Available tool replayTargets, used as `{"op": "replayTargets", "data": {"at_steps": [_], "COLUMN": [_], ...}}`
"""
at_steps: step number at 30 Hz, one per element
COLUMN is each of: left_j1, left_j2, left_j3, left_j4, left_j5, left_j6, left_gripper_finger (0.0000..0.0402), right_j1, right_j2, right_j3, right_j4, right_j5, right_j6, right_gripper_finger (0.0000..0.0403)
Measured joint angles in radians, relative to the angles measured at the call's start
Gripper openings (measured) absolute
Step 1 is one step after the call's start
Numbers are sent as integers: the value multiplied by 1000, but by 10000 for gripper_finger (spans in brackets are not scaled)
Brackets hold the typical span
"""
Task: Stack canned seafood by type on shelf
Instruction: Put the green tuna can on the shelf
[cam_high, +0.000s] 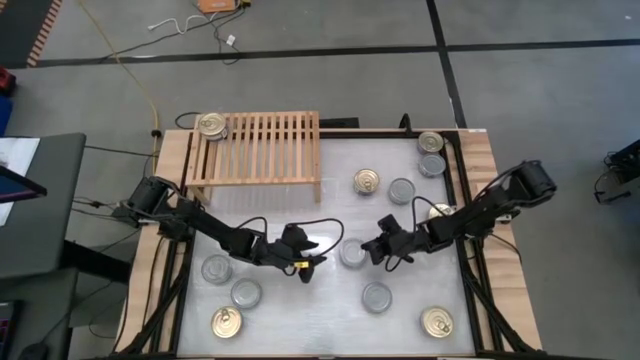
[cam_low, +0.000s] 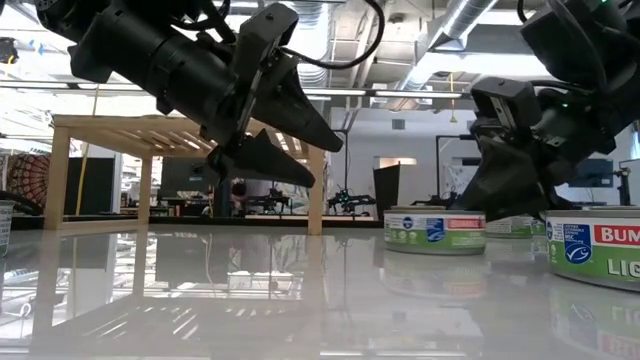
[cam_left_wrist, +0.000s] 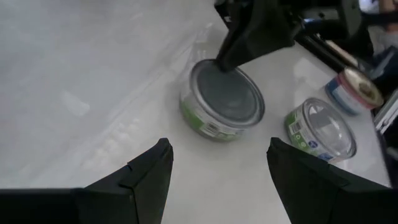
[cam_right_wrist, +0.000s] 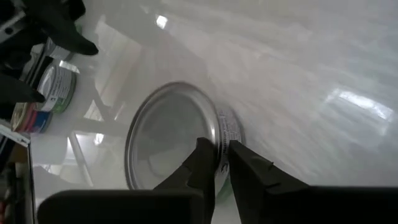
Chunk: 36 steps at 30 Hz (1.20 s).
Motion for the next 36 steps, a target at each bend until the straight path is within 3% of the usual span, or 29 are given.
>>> {"op": "replayTargets", "data": {"at_steps": [10,18,28,36], "left_j1": [28,29,9,16], "left_j2": [0,1,196,210], "left_j3": [0,20,179,208], "left_j4": [-121,-117,-124,-123], "left_j5": [0,0,59,100], "left_j6": [-244,-248,-251,-224], "left_gripper_finger": [251,251,251,251], "right_j1": [38,38,49,68], "right_j2": [64,65,64,64], "right_j3": [54,74,74,74], "right_j4": [9,-2,0,0], "right_j5": [35,28,38,37], "right_j6": [-13,-55,-57,-64], "right_gripper_finger": [65,65,65,65]}}
